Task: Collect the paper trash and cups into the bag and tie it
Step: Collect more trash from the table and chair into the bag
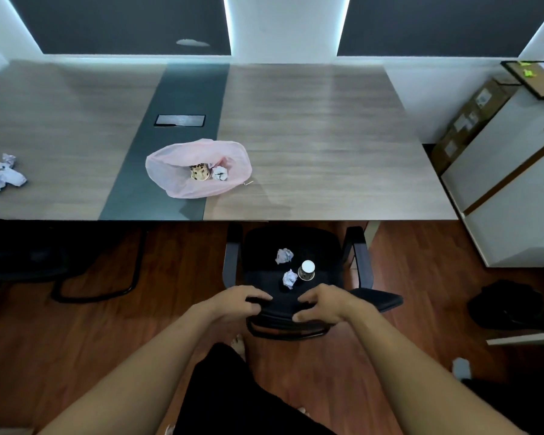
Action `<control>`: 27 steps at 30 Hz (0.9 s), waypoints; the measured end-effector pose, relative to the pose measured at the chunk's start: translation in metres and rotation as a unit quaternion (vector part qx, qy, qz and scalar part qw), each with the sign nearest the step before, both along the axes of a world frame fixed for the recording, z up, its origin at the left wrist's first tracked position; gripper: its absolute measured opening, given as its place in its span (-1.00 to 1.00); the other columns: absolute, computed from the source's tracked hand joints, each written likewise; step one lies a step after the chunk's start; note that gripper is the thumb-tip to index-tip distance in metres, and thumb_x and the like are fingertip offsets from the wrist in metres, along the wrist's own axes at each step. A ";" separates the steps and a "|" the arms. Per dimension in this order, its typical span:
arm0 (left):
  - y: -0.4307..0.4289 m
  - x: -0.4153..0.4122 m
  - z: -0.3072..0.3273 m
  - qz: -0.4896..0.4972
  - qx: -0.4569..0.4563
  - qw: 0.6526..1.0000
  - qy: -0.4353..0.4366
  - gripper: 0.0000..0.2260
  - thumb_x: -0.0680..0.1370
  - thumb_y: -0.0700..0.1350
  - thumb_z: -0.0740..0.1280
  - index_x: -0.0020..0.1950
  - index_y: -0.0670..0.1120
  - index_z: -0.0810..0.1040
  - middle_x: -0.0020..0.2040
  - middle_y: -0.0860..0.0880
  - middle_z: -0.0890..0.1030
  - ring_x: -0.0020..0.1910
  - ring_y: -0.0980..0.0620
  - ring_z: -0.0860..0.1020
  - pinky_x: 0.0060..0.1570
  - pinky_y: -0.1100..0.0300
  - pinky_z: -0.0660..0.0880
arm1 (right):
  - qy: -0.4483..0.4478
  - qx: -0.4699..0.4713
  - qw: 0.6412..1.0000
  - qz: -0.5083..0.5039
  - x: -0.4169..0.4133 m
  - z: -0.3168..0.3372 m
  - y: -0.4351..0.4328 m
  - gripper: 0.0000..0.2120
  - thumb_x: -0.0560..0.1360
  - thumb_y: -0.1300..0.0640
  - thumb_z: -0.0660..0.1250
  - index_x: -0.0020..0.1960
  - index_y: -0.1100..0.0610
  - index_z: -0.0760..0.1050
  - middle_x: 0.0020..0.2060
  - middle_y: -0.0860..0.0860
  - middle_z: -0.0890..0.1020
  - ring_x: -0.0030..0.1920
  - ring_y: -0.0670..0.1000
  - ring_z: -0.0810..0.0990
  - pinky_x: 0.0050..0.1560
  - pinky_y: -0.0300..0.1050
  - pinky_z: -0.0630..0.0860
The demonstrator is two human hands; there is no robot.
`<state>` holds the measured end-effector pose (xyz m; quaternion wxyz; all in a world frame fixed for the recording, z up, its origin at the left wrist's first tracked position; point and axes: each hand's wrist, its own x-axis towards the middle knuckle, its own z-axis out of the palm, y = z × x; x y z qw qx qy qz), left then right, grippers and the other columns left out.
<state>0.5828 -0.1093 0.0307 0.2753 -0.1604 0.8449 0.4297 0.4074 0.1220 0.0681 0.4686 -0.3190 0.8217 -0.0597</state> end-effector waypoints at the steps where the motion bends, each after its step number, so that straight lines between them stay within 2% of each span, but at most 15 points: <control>1: -0.008 -0.002 0.003 0.040 0.047 0.998 0.005 -0.57 0.58 -0.05 0.30 0.42 0.21 0.64 0.41 0.20 0.63 0.43 0.19 0.53 0.49 0.14 0.42 | -0.021 -0.015 0.999 -0.020 -0.007 0.006 -0.007 -0.04 0.31 -0.53 0.54 0.58 -0.09 0.53 0.49 -0.08 0.61 0.47 0.01 0.58 0.52 -0.02 0.46; 2: -0.018 -0.003 0.004 0.079 0.071 0.994 0.019 -0.63 0.62 -0.09 0.31 0.36 0.21 0.68 0.33 0.23 0.68 0.38 0.23 0.57 0.45 0.17 0.46 | -0.035 -0.031 0.998 -0.045 -0.013 0.012 -0.015 -0.06 0.33 -0.54 0.54 0.56 -0.07 0.55 0.44 -0.08 0.63 0.41 -0.01 0.62 0.45 -0.09 0.50; 3: -0.029 -0.006 0.006 0.114 0.077 0.990 0.043 -0.68 0.65 -0.10 0.32 0.32 0.20 0.71 0.26 0.24 0.72 0.32 0.26 0.61 0.42 0.18 0.49 | -0.043 -0.051 0.995 -0.071 -0.018 0.015 -0.024 -0.15 0.38 -0.52 0.52 0.51 -0.05 0.60 0.36 -0.08 0.66 0.28 -0.05 0.66 0.28 -0.18 0.55; 5: -0.062 -0.012 0.006 0.174 0.054 0.977 0.108 -0.76 0.71 -0.09 0.32 0.25 0.14 0.73 0.15 0.21 0.76 0.22 0.29 0.66 0.35 0.15 0.55 | -0.055 -0.102 0.985 -0.130 -0.028 0.015 -0.049 -0.42 0.53 -0.39 0.49 0.34 -0.01 0.70 0.02 -0.12 0.71 -0.09 -0.13 0.65 -0.10 -0.30 0.51; 7: -0.103 -0.022 0.009 0.226 0.024 0.961 0.159 -0.78 0.73 -0.10 0.31 0.22 0.10 0.73 0.09 0.14 0.78 0.12 0.30 0.68 0.20 0.14 0.61 | -0.059 -0.151 0.967 -0.195 -0.037 0.010 -0.079 -0.57 0.62 -0.27 0.47 0.22 0.07 0.72 -0.28 -0.14 0.64 -0.32 -0.14 0.56 -0.24 -0.21 0.47; 8: -0.126 -0.027 0.012 0.251 0.010 0.952 0.176 -0.78 0.74 -0.12 0.30 0.21 0.08 0.73 0.08 0.12 0.78 0.08 0.29 0.69 0.13 0.15 0.61 | -0.064 -0.175 0.954 -0.233 -0.042 0.008 -0.096 -0.60 0.64 -0.22 0.47 0.19 0.11 0.73 -0.32 -0.10 0.62 -0.36 -0.11 0.54 -0.27 -0.15 0.46; 10: -0.173 -0.039 0.025 0.292 -0.027 0.933 0.210 -0.78 0.73 -0.13 0.30 0.16 0.07 0.74 0.05 0.11 0.78 0.03 0.24 0.71 0.06 0.15 0.61 | -0.080 -0.207 0.924 -0.312 -0.050 0.008 -0.135 -0.65 0.64 -0.17 0.49 0.12 0.12 0.72 -0.21 0.04 0.65 -0.26 -0.03 0.59 -0.32 -0.12 0.47; 12: -0.222 -0.049 0.039 0.310 -0.087 0.912 0.256 -0.82 0.72 -0.11 0.33 0.10 0.06 0.74 0.05 0.14 0.75 0.02 0.23 0.68 0.08 0.20 0.59 | -0.111 -0.217 0.894 -0.376 -0.054 0.016 -0.177 -0.71 0.66 -0.14 0.47 0.10 0.09 0.69 -0.05 0.07 0.67 -0.14 0.03 0.61 -0.30 -0.14 0.52; 15: -0.294 -0.067 0.061 0.330 -0.154 0.872 0.327 -0.88 0.68 -0.11 0.39 0.07 0.11 0.68 0.06 0.11 0.66 -0.01 0.22 0.62 0.07 0.15 0.55 | -0.137 -0.208 0.878 -0.409 -0.063 0.026 -0.240 -0.76 0.67 -0.17 0.43 0.19 -0.04 0.66 0.18 0.00 0.71 0.06 0.01 0.73 -0.06 -0.06 0.67; 17: -0.337 -0.076 0.067 0.335 -0.170 0.862 0.341 -0.89 0.65 -0.06 0.43 0.17 0.10 0.65 0.13 0.15 0.57 0.09 0.10 0.58 0.17 0.08 0.54 | -0.148 -0.208 0.859 -0.444 -0.071 0.024 -0.280 -0.68 0.67 -0.20 0.42 0.29 -0.03 0.61 0.24 -0.01 0.70 0.17 0.03 0.74 0.01 0.00 0.72; 22: -0.417 -0.102 0.057 0.245 -0.246 0.897 0.272 -0.38 0.53 0.12 0.56 0.56 0.12 0.47 0.53 0.01 0.39 0.49 -0.10 0.33 0.49 0.06 0.30 | -0.194 -0.199 0.797 -0.536 -0.073 0.011 -0.362 -0.41 0.66 -0.18 0.43 0.57 0.08 0.39 0.37 0.01 0.59 0.22 0.04 0.70 -0.11 0.01 0.76; 25: -0.441 -0.119 0.046 0.183 -0.256 0.923 0.221 -0.21 0.49 0.28 0.56 0.66 0.18 0.34 0.66 0.02 0.29 0.59 -0.13 0.22 0.58 -0.08 0.26 | -0.216 -0.194 0.766 -0.573 -0.073 0.000 -0.395 -0.24 0.67 -0.15 0.43 0.72 0.07 0.19 0.40 0.02 0.52 0.24 0.07 0.70 0.03 0.11 0.79; 27: -0.452 -0.131 0.035 0.152 -0.259 0.934 0.193 -0.17 0.49 0.34 0.52 0.68 0.19 0.30 0.66 0.03 0.31 0.61 -0.15 0.21 0.58 -0.13 0.28 | -0.231 -0.198 0.742 -0.597 -0.073 -0.004 -0.411 -0.26 0.69 -0.08 0.43 0.73 0.06 0.15 0.35 0.02 0.49 0.24 0.09 0.70 0.15 0.17 0.76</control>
